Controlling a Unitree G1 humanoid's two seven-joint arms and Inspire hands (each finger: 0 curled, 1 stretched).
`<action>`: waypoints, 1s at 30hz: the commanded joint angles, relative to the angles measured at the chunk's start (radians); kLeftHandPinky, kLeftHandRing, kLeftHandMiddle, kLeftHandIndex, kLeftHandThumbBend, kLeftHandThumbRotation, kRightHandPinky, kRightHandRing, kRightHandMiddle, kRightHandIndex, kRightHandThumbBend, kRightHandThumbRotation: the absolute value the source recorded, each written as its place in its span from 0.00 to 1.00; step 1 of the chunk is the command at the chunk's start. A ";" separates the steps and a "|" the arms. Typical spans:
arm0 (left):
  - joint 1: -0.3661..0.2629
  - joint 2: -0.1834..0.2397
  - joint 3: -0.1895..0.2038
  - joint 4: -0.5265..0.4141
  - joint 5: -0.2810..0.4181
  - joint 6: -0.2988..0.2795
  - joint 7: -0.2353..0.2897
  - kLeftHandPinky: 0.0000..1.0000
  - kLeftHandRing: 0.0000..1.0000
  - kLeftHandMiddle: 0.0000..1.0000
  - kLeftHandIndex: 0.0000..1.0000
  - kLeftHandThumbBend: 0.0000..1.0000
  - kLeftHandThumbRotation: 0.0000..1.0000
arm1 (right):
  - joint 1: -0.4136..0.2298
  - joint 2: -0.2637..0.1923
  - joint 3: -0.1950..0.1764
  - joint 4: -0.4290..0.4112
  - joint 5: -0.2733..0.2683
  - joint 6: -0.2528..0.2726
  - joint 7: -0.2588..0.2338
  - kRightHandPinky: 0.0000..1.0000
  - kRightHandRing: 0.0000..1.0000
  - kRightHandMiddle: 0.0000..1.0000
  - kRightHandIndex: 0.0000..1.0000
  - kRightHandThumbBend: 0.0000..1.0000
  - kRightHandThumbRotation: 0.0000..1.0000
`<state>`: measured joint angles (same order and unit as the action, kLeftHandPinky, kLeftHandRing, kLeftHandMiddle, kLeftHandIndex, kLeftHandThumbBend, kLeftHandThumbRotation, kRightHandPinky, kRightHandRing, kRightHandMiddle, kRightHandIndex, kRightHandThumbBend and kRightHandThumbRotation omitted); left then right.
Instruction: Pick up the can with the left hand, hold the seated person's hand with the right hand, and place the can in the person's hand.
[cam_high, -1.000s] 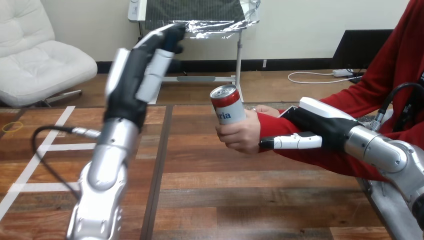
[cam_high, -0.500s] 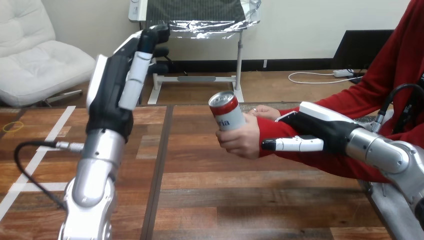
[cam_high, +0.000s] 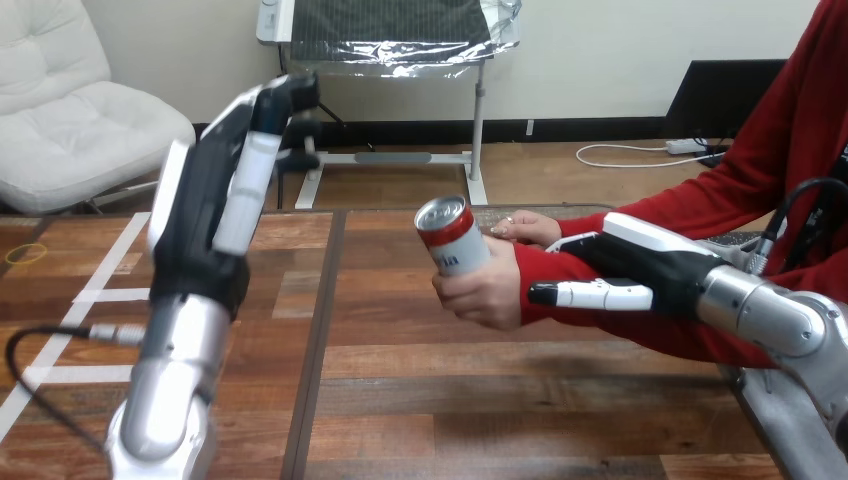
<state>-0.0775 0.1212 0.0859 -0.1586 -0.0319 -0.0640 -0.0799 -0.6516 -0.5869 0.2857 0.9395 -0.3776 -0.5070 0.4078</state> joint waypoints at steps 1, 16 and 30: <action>0.022 0.010 0.012 -0.061 -0.013 -0.028 -0.009 0.65 0.76 0.79 0.73 0.60 0.94 | -0.021 -0.013 -0.033 -0.051 0.020 0.021 -0.003 0.64 0.75 0.79 0.81 0.99 1.00; 0.126 0.004 0.028 -0.120 -0.036 -0.039 -0.021 0.65 0.75 0.78 0.71 0.58 0.92 | -0.020 -0.014 -0.036 -0.065 0.024 0.070 0.017 0.66 0.77 0.83 0.86 1.00 1.00; 0.162 0.002 0.038 -0.139 -0.056 -0.025 -0.009 0.66 0.76 0.79 0.72 0.51 0.98 | -0.025 -0.012 -0.046 -0.074 0.048 0.110 0.059 0.68 0.80 0.85 0.91 1.00 1.00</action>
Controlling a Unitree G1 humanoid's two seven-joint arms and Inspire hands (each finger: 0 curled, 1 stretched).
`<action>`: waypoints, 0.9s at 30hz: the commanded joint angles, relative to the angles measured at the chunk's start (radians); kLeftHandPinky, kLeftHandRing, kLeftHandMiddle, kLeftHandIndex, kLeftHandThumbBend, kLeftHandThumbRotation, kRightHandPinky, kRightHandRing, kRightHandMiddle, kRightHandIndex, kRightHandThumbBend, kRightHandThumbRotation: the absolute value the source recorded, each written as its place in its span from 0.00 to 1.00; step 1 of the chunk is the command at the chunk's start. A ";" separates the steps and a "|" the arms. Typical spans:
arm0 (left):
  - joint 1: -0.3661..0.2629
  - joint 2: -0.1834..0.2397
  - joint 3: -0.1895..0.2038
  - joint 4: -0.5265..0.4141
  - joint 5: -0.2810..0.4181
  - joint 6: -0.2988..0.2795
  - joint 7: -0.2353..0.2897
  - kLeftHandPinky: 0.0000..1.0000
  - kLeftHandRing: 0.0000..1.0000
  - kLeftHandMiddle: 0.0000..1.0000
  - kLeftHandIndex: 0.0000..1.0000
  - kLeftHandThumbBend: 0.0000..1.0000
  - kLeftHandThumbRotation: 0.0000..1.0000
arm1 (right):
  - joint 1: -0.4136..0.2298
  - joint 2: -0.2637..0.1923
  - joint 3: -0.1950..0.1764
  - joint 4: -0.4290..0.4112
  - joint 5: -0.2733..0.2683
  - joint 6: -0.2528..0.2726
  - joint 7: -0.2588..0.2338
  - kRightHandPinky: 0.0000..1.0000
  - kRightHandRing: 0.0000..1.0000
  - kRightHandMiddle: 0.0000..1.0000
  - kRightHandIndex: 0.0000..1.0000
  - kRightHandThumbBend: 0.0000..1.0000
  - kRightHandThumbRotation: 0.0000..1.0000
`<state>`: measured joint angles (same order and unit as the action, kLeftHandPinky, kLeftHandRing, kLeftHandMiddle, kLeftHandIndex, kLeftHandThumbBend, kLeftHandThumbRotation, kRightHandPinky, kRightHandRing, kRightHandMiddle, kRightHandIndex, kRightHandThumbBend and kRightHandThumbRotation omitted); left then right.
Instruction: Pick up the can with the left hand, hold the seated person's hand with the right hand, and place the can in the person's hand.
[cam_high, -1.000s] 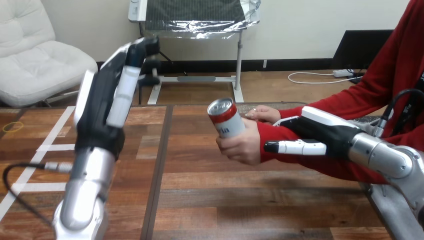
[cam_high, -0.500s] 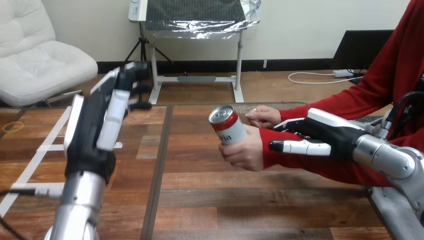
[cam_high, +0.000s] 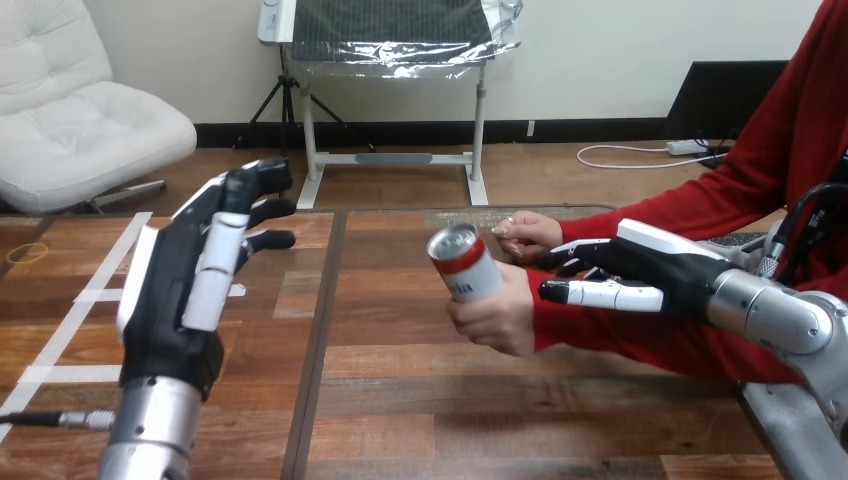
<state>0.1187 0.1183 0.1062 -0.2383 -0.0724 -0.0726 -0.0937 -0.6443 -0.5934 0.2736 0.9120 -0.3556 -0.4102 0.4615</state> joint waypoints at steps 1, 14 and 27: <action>-0.034 0.005 0.018 -0.060 -0.017 -0.015 0.004 0.66 0.76 0.79 0.72 0.50 0.98 | -0.032 -0.005 -0.035 -0.047 0.029 0.012 0.007 0.68 0.80 0.86 0.91 1.00 1.00; -0.030 0.005 0.026 -0.067 -0.031 -0.002 -0.006 0.65 0.75 0.79 0.71 0.48 0.99 | -0.004 0.005 -0.049 -0.106 0.021 0.082 -0.051 0.73 0.84 0.89 0.94 1.00 1.00; -0.027 0.002 0.027 -0.068 -0.031 -0.009 -0.010 0.64 0.75 0.79 0.72 0.45 0.99 | 0.080 0.056 -0.109 -0.190 0.078 0.064 -0.196 0.74 0.88 0.92 0.94 1.00 1.00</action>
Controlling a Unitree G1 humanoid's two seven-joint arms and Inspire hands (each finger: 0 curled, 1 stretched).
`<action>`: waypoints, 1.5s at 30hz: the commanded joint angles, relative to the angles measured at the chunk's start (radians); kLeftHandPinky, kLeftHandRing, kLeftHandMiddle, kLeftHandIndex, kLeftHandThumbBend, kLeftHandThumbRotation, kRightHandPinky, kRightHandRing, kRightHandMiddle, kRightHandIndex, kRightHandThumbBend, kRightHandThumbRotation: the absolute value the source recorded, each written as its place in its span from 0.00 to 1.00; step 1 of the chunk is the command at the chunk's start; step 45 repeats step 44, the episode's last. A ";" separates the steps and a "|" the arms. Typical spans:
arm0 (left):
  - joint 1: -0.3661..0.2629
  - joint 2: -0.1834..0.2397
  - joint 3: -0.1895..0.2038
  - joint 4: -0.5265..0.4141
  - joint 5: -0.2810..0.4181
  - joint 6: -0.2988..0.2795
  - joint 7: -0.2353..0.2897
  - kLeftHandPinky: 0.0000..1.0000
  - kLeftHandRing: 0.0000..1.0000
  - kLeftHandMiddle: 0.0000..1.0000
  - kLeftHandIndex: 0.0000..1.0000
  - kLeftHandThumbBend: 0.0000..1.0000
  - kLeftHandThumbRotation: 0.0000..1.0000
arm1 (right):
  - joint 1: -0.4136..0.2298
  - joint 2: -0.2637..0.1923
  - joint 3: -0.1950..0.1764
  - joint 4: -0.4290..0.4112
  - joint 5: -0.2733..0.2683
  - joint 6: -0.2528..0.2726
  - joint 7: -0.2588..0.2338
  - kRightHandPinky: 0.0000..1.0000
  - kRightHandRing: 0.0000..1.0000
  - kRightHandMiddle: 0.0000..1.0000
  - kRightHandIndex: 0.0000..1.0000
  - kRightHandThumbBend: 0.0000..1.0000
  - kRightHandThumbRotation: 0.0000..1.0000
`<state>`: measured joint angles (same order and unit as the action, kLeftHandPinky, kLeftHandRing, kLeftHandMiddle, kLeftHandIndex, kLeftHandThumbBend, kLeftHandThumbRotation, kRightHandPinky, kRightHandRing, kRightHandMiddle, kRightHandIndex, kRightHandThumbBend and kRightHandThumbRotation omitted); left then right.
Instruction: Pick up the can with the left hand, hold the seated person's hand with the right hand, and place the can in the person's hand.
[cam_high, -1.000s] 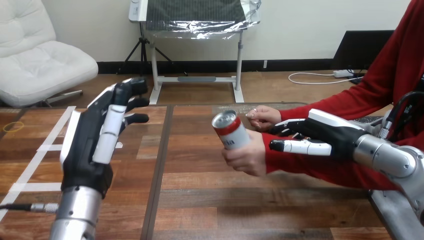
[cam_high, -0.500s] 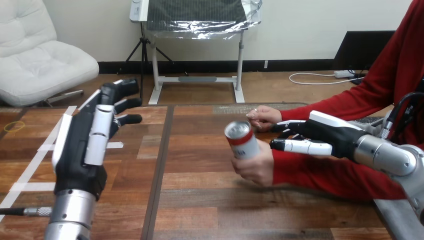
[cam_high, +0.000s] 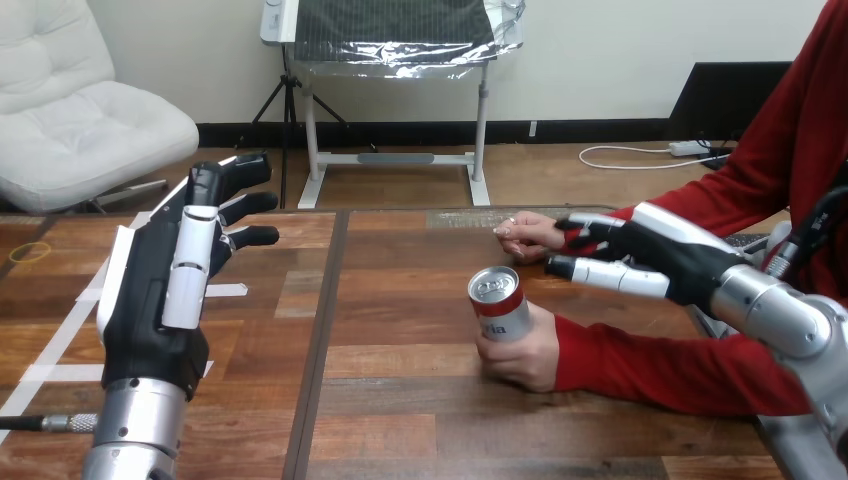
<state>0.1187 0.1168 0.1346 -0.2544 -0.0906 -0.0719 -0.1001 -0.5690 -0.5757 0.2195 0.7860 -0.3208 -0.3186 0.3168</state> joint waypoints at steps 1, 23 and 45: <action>-0.026 0.003 -0.002 -0.053 -0.012 -0.010 -0.003 0.63 0.75 0.79 0.72 0.45 0.99 | 0.010 0.043 -0.060 -0.067 0.054 -0.033 -0.054 0.75 0.88 0.92 0.95 0.99 1.00; -0.019 -0.011 -0.011 -0.084 -0.006 -0.021 -0.004 0.61 0.74 0.77 0.71 0.45 0.95 | 0.208 0.238 -0.207 -0.278 0.422 -0.176 -0.019 0.91 0.95 0.95 0.96 0.84 1.00; -0.016 -0.038 -0.038 -0.090 0.033 -0.076 0.018 0.55 0.68 0.71 0.66 0.47 0.89 | 0.394 0.411 -0.212 -0.562 0.591 -0.205 0.029 0.91 0.89 0.89 0.92 0.92 1.00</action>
